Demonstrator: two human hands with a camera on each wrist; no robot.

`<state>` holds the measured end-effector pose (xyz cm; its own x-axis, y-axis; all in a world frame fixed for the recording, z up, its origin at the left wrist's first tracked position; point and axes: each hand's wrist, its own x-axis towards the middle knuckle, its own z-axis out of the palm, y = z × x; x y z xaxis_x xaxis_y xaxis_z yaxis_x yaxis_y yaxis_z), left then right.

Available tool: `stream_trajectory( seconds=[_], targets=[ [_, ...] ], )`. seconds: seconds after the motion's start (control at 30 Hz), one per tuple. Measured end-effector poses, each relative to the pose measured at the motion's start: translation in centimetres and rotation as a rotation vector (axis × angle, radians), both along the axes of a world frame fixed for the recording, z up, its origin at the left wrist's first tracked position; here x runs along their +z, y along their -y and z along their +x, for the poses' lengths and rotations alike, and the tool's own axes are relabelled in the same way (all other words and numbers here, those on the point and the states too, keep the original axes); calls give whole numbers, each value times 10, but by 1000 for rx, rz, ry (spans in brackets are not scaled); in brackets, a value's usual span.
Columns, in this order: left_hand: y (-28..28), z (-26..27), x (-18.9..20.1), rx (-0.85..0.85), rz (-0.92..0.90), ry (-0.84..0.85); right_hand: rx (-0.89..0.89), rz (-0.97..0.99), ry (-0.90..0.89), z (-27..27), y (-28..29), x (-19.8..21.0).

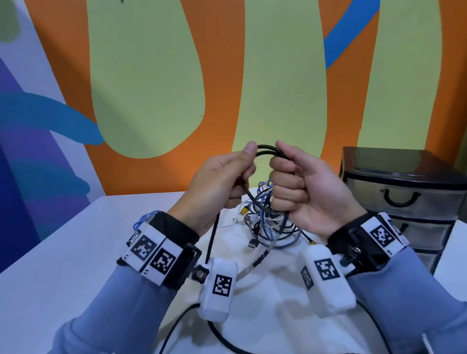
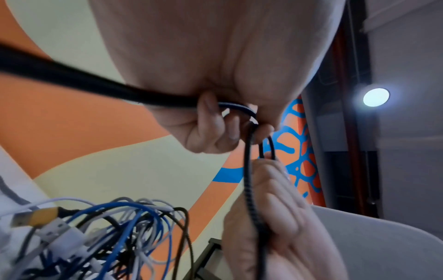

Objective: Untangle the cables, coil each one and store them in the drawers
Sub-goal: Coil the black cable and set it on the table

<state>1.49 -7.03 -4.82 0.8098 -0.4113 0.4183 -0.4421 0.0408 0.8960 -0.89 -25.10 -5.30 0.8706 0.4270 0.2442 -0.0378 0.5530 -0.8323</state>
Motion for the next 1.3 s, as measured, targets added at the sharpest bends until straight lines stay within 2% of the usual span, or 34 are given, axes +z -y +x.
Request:
stream_trajectory(
  seconds=[0.17, 0.3, 0.4, 0.5, 0.57, 0.63, 0.7, 0.77, 0.8, 0.87, 0.97, 1.13, 1.2, 1.3],
  targets=[
    [-2, 4, -1, 119, -16, -94, 27, 9, 47, 1, -6, -4],
    [2, 8, -9, 185, 91, -30, -39, 95, 111, 0, -6, -3],
    [3, 7, -14, 201, 397, 147, -167, 217, 147, 1, -7, 1],
    [11, -7, -17, 66, 693, 270, -341, 288, 140, 5, -9, 1],
    [14, -15, -14, 56, 801, 388, -542, 193, 194, 8, -9, -2],
    [10, -18, -7, 110, 801, 481, -697, 27, 284, 10, -12, -4],
    [1, -18, 0, 134, 711, 479, -770, -157, 347, 11, -13, -7],
    [-7, -18, 7, 99, 511, 394, -846, -415, 411, 11, -14, -10],
    [-11, -18, 10, 74, 388, 344, -841, -534, 441, 11, -14, -12],
    [-18, -15, 16, 28, 165, 260, -706, -639, 448, 9, -16, -13],
    [-25, -9, 17, -13, -18, 185, -386, -526, 344, 2, -15, -9],
    [-39, 2, 16, 31, -144, 134, 1, -312, 137, -5, -6, -2],
    [-44, 7, 15, 58, -183, 143, 65, -257, 97, -6, -2, -2],
    [-43, 11, 11, 142, -134, 283, 109, -206, 75, -9, 1, 0]
  ],
)
